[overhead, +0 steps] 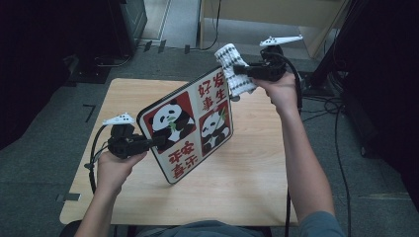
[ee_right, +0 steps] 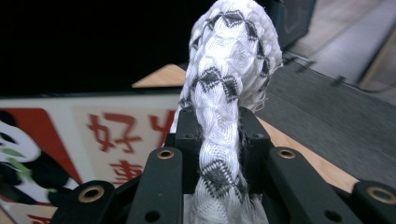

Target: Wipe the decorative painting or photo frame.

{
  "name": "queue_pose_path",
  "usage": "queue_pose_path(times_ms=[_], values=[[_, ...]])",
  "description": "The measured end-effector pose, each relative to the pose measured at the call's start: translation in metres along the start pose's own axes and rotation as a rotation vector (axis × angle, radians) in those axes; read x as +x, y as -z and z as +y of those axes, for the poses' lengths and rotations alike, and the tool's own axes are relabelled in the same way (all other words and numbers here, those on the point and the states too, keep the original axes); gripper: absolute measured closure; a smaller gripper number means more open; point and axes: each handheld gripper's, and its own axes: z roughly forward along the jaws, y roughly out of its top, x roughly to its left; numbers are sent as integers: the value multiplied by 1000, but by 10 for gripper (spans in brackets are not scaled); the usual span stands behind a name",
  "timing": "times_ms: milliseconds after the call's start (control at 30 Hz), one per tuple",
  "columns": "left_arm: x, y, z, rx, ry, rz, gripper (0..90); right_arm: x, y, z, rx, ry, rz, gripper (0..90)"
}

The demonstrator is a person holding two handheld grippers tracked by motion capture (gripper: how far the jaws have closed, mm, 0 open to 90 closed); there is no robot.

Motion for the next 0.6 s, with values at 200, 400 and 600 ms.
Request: queue_pose_path(times_ms=[200,400,600], values=[[1,0,0,-3,5,-3,785,3,-18,-17,32,11,16,750],[2,0,0,-3,4,-7,785,0,-23,-33,45,-2,21,750],[2,0,0,-1,3,-8,785,0,-23,-41,49,-1,27,748]])
